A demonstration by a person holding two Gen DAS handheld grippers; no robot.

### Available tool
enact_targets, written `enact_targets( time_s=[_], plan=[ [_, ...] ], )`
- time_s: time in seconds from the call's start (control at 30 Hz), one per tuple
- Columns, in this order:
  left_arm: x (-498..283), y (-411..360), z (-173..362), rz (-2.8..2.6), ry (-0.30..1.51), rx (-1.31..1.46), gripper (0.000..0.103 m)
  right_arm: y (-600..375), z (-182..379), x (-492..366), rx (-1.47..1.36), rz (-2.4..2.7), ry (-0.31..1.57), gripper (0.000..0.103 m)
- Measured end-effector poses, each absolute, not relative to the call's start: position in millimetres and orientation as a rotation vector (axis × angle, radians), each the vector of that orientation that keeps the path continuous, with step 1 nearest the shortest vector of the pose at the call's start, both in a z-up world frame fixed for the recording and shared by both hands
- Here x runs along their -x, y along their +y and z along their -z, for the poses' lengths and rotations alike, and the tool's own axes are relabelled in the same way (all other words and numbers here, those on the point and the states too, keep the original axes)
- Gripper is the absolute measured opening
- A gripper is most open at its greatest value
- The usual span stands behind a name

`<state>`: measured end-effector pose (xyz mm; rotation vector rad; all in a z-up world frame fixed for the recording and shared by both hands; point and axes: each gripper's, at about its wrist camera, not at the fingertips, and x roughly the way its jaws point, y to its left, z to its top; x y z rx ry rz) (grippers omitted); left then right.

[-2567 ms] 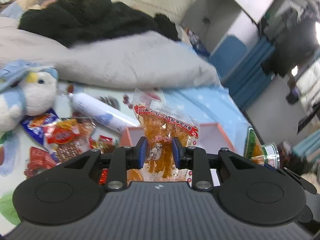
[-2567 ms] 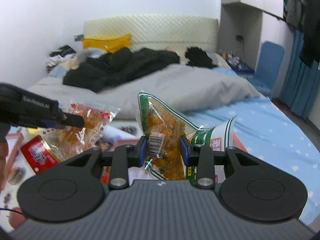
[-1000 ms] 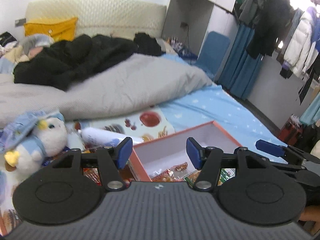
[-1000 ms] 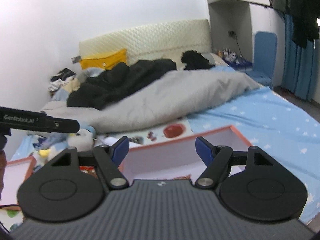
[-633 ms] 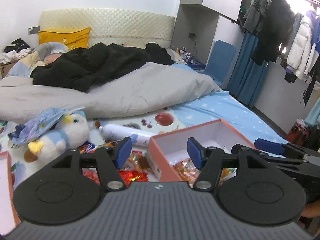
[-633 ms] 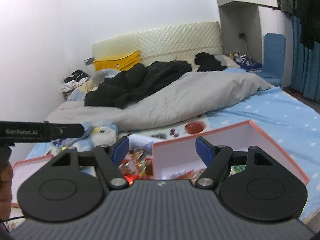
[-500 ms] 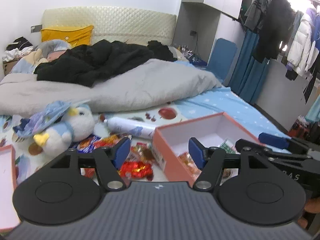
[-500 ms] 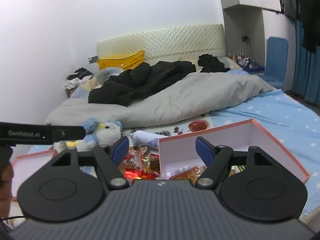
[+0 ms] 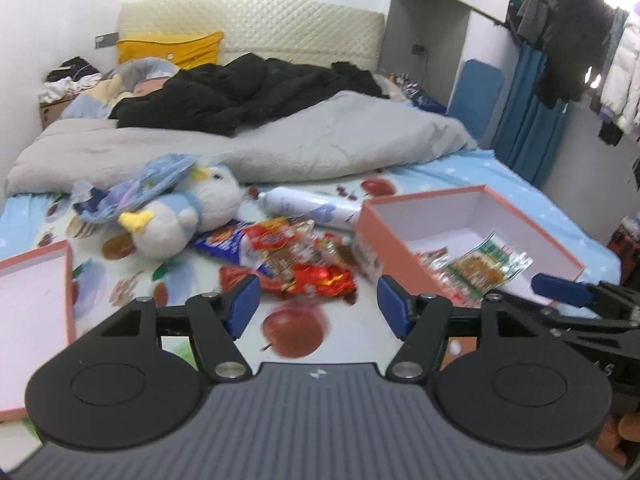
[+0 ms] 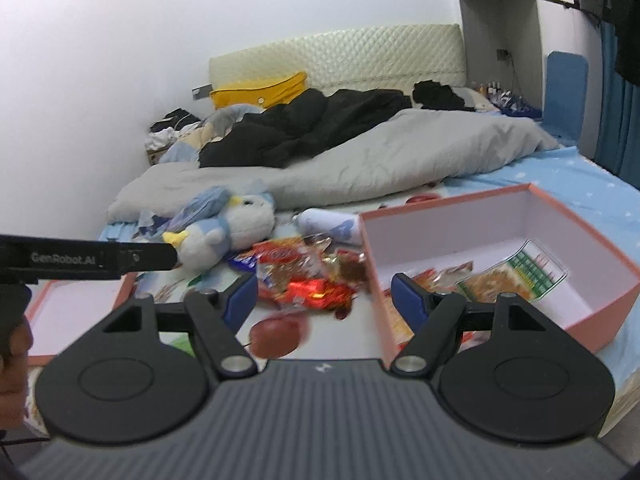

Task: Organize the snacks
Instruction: 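Lift both open tools out of the box back toward the pile, then reach the left tool to the orange-red packet while the right tool reaches the red foil candy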

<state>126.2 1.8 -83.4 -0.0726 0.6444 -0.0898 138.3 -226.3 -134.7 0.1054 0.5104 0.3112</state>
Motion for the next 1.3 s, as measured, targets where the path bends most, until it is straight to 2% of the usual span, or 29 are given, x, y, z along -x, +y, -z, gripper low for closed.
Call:
enact_targets(
  time_s=[0.6,1.03,1.3],
  plan=[
    [-95,50,134,0.042,0.709,0.148,0.070,-193,171,-105,-0.144,-0.332,0.533,0.075],
    [-123,83,167,-0.034,0.743,0.186,0.074,-163,195,-139,-0.096,-0.354,0.579,0.075],
    [-160,107,211,-0.064,0.787,0.238,0.074,-145,222,-180,-0.093,-0.381,0.611,0.075]
  ],
)
